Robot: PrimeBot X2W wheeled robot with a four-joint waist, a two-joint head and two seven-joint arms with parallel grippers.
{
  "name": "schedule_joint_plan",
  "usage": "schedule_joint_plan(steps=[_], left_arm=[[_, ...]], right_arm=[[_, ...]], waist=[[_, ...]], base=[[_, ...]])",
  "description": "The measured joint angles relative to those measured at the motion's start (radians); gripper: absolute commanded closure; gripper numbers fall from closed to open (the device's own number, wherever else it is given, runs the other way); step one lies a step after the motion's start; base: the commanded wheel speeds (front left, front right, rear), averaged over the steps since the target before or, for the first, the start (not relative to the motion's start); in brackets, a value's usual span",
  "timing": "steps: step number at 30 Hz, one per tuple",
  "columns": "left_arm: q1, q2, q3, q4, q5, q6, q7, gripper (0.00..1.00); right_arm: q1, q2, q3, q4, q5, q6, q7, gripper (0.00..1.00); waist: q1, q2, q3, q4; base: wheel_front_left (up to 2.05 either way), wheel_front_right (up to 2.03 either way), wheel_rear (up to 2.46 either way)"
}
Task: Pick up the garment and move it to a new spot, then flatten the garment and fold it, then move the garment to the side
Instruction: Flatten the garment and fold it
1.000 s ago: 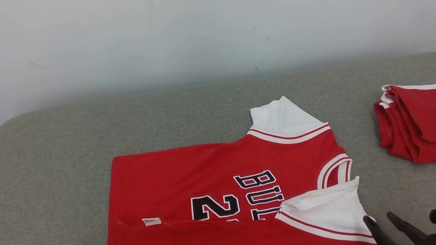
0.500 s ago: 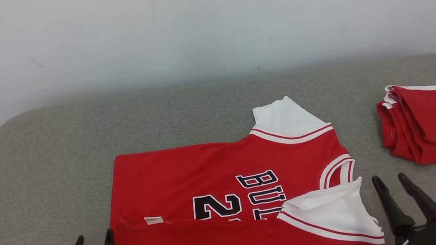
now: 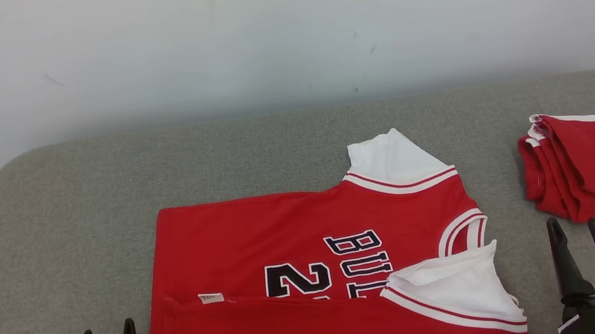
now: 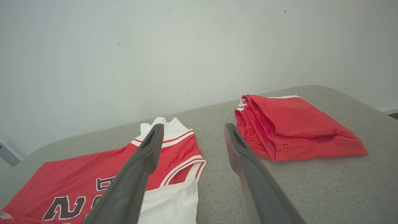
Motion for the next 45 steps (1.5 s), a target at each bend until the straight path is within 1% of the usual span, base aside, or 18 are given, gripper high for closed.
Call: schedule_joint_plan(steps=[3, 11, 15, 20, 21, 27, 33, 39, 45], left_arm=[[0.0, 0.0, 0.006, -0.019, 0.0, 0.002, -0.003, 0.0], [0.001, 0.008, 0.002, -0.054, 0.008, 0.006, 0.015, 0.0], [0.003, 0.013, 0.007, -0.065, 0.008, 0.01, 0.024, 0.0], [0.021, 0.013, 0.019, -0.081, 0.003, 0.01, 0.034, 0.0], [0.021, 0.012, 0.024, -0.094, 0.002, 0.011, 0.039, 0.0], [0.035, 0.012, 0.027, -0.109, 0.003, 0.012, 0.05, 0.0], [0.038, 0.027, 0.021, -0.121, 0.035, 0.019, 0.077, 0.0], [0.037, 0.019, 0.024, -0.146, 0.036, 0.019, 0.087, 0.0], [0.039, 0.014, 0.04, -0.165, 0.036, 0.019, 0.09, 0.0]], right_arm=[[0.01, -0.001, 0.001, 0.002, -0.008, 0.0, 0.0, 0.0], [0.008, -0.047, 0.036, 0.001, -0.062, 0.0, 0.019, 0.0], [0.007, -0.06, 0.031, -0.012, -0.068, 0.0, 0.026, 0.0], [0.005, -0.049, 0.016, -0.025, -0.067, -0.001, 0.027, 0.0], [0.007, -0.037, 0.013, -0.026, -0.066, -0.009, 0.027, 0.0], [0.007, -0.036, 0.003, -0.023, -0.063, -0.009, 0.029, 0.0], [0.009, -0.04, 0.014, -0.028, -0.072, -0.01, 0.058, 0.0], [0.014, -0.046, 0.008, -0.034, -0.077, -0.013, 0.064, 0.0], [0.015, -0.03, 0.006, -0.053, -0.077, -0.013, 0.064, 0.0]], waist=[[0.0, 0.0, 0.003, 0.0], [0.0, 0.0001, 0.011, -0.001], [0.0, 0.0001, 0.012, -0.001], [0.0, 0.0, 0.01, -0.003], [0.0, 0.0, 0.007, -0.003], [0.0, 0.0, 0.004, -0.004], [0.0, 0.0, 0.002, -0.004], [0.0, 0.0, -0.005, 0.007], [0.0, 0.0, -0.015, 0.019]], base=[[0.0, 0.0, 0.0], [0.0, 0.0, 0.0], [0.0, 0.0, 0.0], [0.0, 0.0, 0.0], [0.0, 0.0, 0.0], [0.0, 0.0, 0.0], [0.0, 0.0, 0.0], [0.0, 0.0, 0.0], [0.0, 0.0, 0.0]])
